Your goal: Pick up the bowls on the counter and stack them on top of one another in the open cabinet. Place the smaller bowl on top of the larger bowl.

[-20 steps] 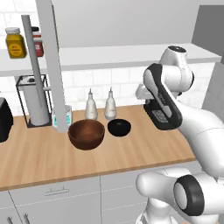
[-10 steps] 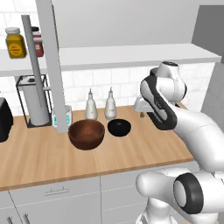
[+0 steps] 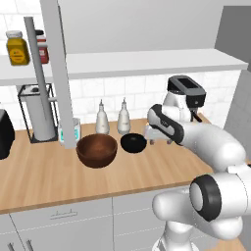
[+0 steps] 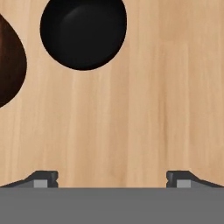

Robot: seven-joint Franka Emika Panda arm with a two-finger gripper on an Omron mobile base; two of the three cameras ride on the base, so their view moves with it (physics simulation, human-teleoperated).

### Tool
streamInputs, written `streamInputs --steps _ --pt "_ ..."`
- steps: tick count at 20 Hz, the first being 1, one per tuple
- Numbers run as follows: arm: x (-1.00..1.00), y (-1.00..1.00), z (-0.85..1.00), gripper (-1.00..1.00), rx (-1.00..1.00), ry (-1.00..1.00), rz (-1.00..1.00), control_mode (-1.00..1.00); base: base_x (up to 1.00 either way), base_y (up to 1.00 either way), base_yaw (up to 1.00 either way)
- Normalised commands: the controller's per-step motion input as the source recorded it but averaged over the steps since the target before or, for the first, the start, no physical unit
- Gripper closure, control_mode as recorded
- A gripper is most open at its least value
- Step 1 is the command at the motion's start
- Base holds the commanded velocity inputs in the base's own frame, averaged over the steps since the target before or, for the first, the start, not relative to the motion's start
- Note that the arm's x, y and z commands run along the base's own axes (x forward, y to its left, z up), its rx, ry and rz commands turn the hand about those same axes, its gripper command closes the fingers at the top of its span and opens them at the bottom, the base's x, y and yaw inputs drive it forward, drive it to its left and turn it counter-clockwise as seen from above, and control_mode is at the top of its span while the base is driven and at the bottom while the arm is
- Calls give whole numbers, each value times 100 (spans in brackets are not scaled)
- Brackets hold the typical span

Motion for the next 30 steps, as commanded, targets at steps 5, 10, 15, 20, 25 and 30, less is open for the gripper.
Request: streamInputs --steps 5,10,15,20,25,30 --pt "45 10 -28 -100 0 0 0 -100 0 0 0" --pt "42 4 -2 -100 0 0 -3 -100 0 0 0" --pt "17 0 0 -100 0 0 -10 -100 0 0 0" --pt "19 0 -23 -100 0 0 -16 -100 0 0 0" --pt "21 5 -10 -100 0 0 -15 -100 0 0 0" --pt "27 0 -17 -100 0 2 -8 -100 0 0 0"
